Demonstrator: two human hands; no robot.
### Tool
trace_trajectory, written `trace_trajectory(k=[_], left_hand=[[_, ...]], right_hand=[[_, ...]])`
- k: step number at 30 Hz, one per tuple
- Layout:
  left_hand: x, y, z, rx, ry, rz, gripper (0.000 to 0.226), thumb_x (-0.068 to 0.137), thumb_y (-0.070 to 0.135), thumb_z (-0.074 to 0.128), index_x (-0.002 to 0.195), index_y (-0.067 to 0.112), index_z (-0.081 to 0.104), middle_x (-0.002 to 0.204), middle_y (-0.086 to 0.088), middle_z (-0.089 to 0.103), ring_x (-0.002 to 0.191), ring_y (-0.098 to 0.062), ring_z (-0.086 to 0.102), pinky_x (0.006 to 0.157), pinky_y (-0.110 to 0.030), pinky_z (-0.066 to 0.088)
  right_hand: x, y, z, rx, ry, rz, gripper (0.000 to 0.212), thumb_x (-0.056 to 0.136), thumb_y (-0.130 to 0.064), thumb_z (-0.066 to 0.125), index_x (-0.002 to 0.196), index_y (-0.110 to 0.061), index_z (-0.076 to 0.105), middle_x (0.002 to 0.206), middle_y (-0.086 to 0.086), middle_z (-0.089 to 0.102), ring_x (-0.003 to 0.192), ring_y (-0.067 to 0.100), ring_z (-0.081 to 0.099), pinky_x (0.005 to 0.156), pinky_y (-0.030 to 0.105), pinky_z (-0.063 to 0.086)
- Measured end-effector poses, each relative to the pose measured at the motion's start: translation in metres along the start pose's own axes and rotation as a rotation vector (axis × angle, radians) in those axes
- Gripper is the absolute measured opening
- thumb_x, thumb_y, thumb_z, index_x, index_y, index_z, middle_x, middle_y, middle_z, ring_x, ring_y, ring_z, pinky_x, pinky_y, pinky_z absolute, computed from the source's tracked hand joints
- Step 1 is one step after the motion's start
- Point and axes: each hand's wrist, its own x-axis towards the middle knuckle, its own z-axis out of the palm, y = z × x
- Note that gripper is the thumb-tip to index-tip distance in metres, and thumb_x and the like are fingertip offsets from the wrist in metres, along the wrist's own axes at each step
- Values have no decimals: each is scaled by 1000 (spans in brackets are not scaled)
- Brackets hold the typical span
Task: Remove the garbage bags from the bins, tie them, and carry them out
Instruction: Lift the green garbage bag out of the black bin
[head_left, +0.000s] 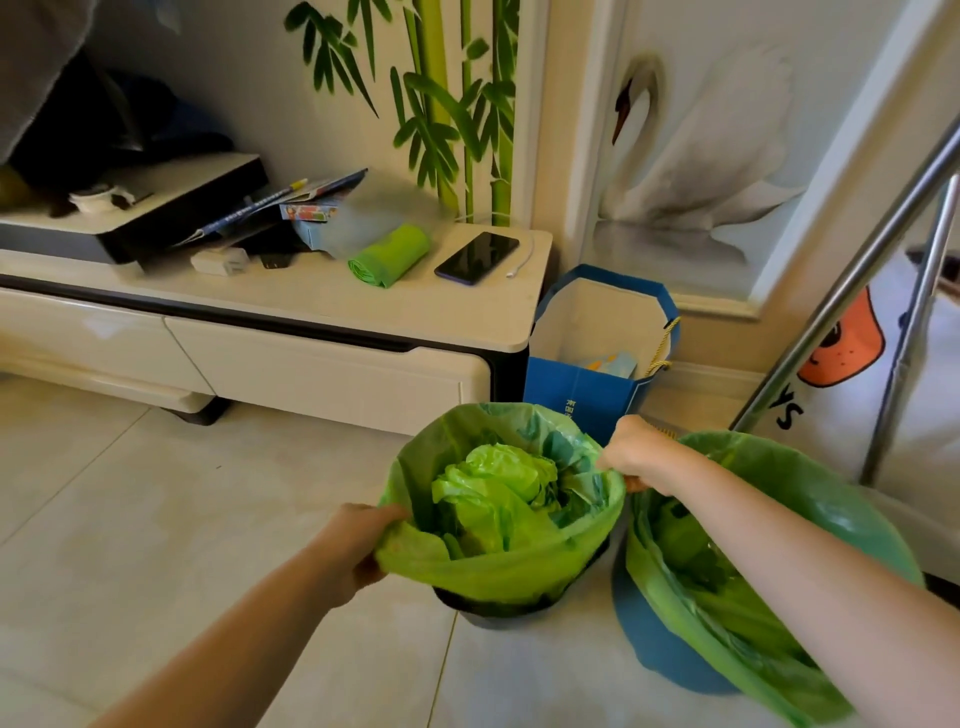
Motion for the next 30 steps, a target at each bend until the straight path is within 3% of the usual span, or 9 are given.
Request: trace_trajectory(k=[2, 6, 9, 11, 15, 18, 21, 27, 30], left_hand=[[1, 10, -3, -45, 32, 26, 8, 87, 7, 62, 82, 1, 59, 64, -12, 55, 53, -20, 51, 36, -16, 42], [3, 36, -5, -108, 89, 129, 4, 89, 4, 56, 87, 4, 60, 70, -13, 58, 57, -23, 54, 47, -25, 48], [8, 54, -5, -103, 137, 214, 7, 91, 9, 54, 93, 7, 60, 76, -12, 60, 63, -24, 57, 56, -30, 49], [10, 62, -5, -67, 168, 259, 11, 93, 15, 52, 100, 8, 58, 82, -12, 60, 68, -24, 59, 56, -30, 49], [7, 65, -6, 16, 215, 372, 18, 96, 22, 48, 107, 8, 52, 88, -12, 58, 72, -25, 61, 53, -33, 53], [2, 57, -15, 122, 291, 475, 19, 95, 25, 49, 107, 10, 52, 90, -16, 60, 71, -30, 64, 53, -37, 57], [-7, 47, -28, 148, 328, 525, 14, 96, 23, 49, 102, 10, 52, 80, -19, 63, 57, -32, 64, 53, -36, 56], [-22, 16, -58, 83, 333, 462, 9, 97, 17, 48, 101, 10, 49, 72, -20, 65, 51, -33, 64, 59, -42, 56], [-27, 1, -65, -1, 308, 360, 18, 98, 17, 49, 109, 3, 49, 77, -19, 63, 53, -32, 64, 55, -36, 56]], right_hand=[[-2, -5, -9, 34, 11, 2, 15, 87, -7, 61, 87, -6, 45, 87, 10, 45, 76, 22, 46, 61, 33, 40], [-7, -19, -21, 56, 10, -36, 50, 89, -17, 63, 130, 1, 41, 93, 8, 48, 82, 23, 52, 60, 29, 43], [-4, -27, -21, 13, 38, -103, 18, 93, -24, 55, 97, -6, 50, 75, 2, 39, 64, 16, 39, 54, 29, 29], [-4, -31, -19, 43, 67, -179, 24, 96, -21, 49, 76, -8, 46, 66, 2, 37, 56, 16, 36, 51, 30, 26], [-11, -36, -18, 137, 121, -380, 26, 99, -20, 42, 107, -9, 64, 93, 16, 66, 84, 33, 63, 75, 43, 51], [-20, -28, -19, 87, 155, -491, 26, 101, -20, 38, 93, -12, 61, 66, 8, 52, 54, 19, 46, 51, 30, 35], [-30, -9, -18, 53, 202, -512, 26, 101, -22, 38, 91, -9, 58, 58, 1, 42, 49, 15, 36, 47, 26, 24], [-42, 41, -19, 109, 275, -417, 19, 99, -14, 40, 106, -13, 57, 89, 11, 63, 67, 31, 64, 61, 44, 53], [-50, 59, -22, 117, 270, -316, 20, 98, -12, 41, 110, -10, 57, 83, 13, 66, 58, 22, 68, 58, 38, 58]])
